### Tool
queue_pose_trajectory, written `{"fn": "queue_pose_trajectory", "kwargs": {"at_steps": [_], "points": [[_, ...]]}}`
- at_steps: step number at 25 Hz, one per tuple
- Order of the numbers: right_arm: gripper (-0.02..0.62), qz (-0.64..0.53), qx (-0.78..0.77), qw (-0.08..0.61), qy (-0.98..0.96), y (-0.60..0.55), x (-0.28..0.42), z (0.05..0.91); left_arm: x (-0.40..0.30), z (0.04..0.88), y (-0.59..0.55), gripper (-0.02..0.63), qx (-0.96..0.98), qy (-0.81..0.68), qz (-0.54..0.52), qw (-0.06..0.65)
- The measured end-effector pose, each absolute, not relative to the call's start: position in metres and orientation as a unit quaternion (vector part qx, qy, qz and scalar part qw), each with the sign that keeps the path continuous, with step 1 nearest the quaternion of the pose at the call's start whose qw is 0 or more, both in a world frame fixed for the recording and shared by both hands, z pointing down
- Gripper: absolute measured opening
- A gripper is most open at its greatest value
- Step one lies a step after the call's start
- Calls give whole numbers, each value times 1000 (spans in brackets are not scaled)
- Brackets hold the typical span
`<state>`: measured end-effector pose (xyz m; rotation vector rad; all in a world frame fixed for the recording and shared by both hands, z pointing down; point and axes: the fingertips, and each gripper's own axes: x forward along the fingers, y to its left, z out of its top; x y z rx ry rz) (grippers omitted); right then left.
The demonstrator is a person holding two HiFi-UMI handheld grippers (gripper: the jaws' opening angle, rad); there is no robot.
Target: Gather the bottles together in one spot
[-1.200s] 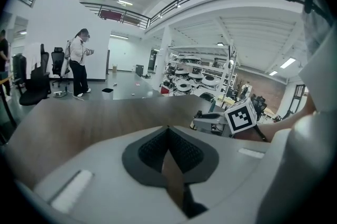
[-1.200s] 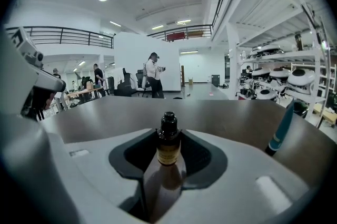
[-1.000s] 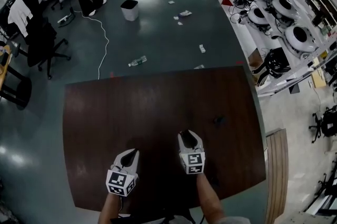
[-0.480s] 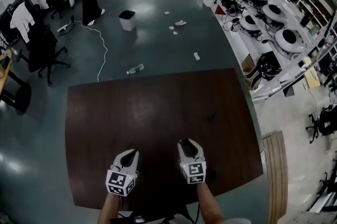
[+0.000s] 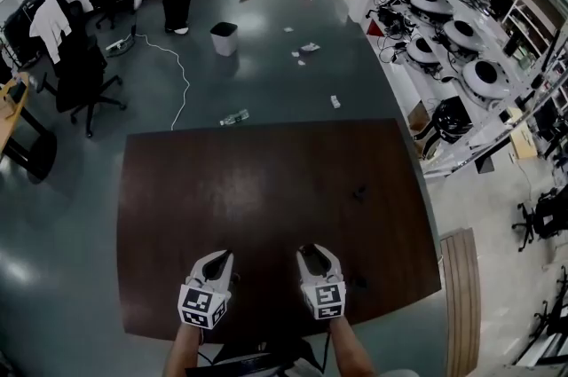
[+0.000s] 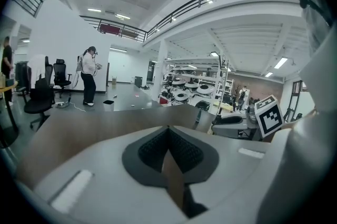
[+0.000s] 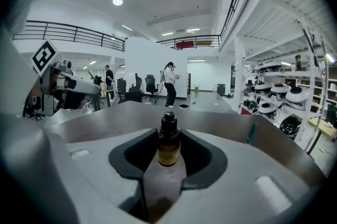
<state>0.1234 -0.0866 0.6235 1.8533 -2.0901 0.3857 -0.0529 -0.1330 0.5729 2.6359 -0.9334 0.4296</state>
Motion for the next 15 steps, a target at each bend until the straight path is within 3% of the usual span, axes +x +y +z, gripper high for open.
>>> {"fn": "queue_pose_trajectory", "kwargs": {"at_steps": [15], "points": [[140, 130, 564, 181, -795, -65, 13, 645, -115, 586, -104, 0, 906, -356, 157, 168]]}}
